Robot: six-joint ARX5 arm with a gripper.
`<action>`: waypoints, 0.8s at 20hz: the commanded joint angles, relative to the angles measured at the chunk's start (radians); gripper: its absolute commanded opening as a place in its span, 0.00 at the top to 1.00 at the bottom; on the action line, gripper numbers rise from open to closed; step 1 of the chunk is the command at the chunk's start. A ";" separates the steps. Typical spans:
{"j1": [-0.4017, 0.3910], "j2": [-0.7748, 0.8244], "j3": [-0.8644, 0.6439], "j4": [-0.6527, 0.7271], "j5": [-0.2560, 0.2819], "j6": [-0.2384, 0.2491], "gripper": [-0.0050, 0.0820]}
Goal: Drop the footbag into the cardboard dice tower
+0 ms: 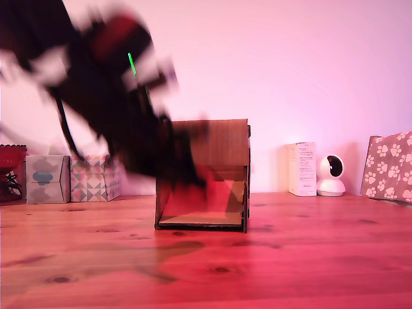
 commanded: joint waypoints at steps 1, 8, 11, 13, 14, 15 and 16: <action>-0.001 -0.034 -0.008 -0.038 0.001 -0.003 0.87; 0.007 -0.172 -0.008 -0.097 0.000 0.000 0.87; 0.032 -0.203 -0.008 -0.011 -0.001 0.027 0.87; 0.053 -0.208 -0.006 0.089 0.000 0.043 0.87; 0.063 -0.208 -0.006 0.144 0.000 0.043 0.87; 0.071 -0.208 -0.005 0.196 0.000 0.043 0.87; 0.076 -0.208 -0.003 0.242 0.000 0.043 0.87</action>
